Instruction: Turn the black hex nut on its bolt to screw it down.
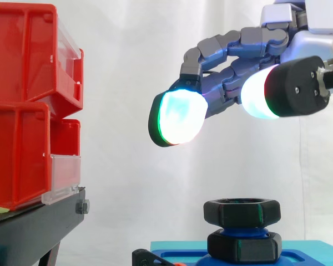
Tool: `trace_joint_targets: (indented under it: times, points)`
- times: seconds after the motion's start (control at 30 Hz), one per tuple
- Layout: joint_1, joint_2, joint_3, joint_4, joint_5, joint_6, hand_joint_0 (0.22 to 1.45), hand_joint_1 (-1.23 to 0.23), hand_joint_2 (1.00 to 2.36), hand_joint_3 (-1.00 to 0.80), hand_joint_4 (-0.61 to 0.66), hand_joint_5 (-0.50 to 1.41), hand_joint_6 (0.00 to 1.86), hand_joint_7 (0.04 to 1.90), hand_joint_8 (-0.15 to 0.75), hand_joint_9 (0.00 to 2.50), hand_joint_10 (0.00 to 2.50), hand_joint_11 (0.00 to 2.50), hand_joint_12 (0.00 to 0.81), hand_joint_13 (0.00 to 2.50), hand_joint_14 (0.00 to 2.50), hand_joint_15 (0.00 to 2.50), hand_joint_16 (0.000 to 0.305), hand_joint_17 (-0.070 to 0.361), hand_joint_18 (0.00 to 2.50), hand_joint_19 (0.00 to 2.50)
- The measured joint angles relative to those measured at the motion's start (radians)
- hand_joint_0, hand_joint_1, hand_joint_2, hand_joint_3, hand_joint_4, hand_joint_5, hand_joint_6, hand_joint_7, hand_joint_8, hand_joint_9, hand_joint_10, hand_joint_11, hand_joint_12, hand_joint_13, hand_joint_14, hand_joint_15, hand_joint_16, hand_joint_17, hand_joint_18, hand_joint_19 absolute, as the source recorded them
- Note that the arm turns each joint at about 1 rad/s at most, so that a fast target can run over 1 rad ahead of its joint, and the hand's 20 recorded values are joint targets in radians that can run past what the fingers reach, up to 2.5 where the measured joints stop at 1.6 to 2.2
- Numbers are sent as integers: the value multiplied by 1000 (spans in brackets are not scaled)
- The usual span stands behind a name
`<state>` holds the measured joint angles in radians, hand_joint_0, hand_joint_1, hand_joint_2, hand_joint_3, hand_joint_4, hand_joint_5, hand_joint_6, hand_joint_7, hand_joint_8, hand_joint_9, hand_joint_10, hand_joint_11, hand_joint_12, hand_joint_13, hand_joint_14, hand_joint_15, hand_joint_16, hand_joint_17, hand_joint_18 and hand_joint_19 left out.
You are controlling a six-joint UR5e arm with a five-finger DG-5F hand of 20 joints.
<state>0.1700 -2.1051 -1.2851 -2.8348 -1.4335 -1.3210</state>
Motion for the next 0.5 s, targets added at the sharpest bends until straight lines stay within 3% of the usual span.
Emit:
trace_joint_targets:
  times: [0.5]
  points:
    - [14, -48, 4, 18, -1, -1, 486, -344, 1000, -500, 230, -116, 503, 1023, 236, 461, 0, 24, 325, 364, 0, 0, 53, 120, 290, 269]
